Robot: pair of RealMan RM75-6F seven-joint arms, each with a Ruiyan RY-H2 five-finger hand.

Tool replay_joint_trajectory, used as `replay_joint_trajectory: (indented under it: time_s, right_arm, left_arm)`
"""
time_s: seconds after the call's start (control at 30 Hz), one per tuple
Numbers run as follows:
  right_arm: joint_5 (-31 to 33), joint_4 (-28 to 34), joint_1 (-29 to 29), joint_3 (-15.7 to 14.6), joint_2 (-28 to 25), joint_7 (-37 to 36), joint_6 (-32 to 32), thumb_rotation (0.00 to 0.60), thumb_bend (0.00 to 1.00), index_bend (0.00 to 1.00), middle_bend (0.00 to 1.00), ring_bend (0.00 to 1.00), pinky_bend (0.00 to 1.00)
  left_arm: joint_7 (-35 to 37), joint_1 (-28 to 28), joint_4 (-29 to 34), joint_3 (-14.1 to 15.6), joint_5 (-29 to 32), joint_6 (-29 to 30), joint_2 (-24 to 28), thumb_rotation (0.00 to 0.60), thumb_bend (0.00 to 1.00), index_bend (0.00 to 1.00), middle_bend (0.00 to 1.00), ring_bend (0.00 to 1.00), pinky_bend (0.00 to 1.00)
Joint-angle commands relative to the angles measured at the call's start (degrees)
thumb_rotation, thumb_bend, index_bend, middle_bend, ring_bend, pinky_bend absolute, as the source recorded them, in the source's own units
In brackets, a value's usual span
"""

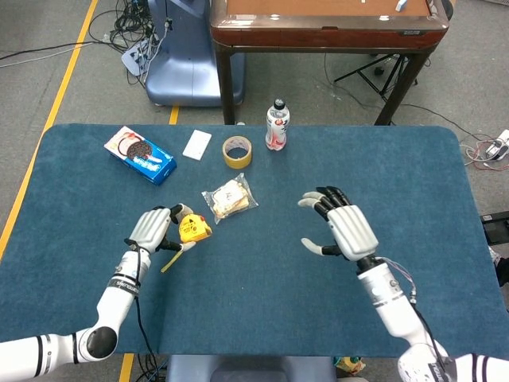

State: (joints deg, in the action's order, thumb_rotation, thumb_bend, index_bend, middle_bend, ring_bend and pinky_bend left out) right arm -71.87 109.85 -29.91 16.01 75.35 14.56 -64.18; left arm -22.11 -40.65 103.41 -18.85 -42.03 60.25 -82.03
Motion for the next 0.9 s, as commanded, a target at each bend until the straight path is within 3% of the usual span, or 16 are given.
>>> replay_joint_trajectory:
  time_s: [0.03, 0.4, 0.9]
  right_arm:
    - [3.58, -1.57, -3.54, 2.18, 4.26, 1.80, 1.85, 0.600, 0.31, 0.29, 0.22, 0.13, 0.09]
    - [10.77, -4.92, -10.73, 5.03, 13.11, 5.46, 1.82, 0.600, 0.31, 0.29, 0.22, 0.13, 0.09]
    - [16.41, -6.62, -16.50, 6.57, 17.35, 9.20, 1.24, 0.600, 0.31, 0.29, 0.22, 0.13, 0.09]
  left_arm:
    - [-2.04, -1.62, 1.80, -0.62, 2.13, 1.58, -0.42, 0.600, 0.19, 0.49, 0.53, 0.38, 0.18]
    - [-5.17, -5.96, 5.82, -3.30, 10.20, 5.22, -1.03, 0.600, 0.19, 0.49, 0.53, 0.38, 0.20]
    - [-3.28, -8.37, 7.69, -4.98, 15.07, 6.13, 0.29, 0.600, 0.19, 0.48, 0.53, 0.38, 0.23]
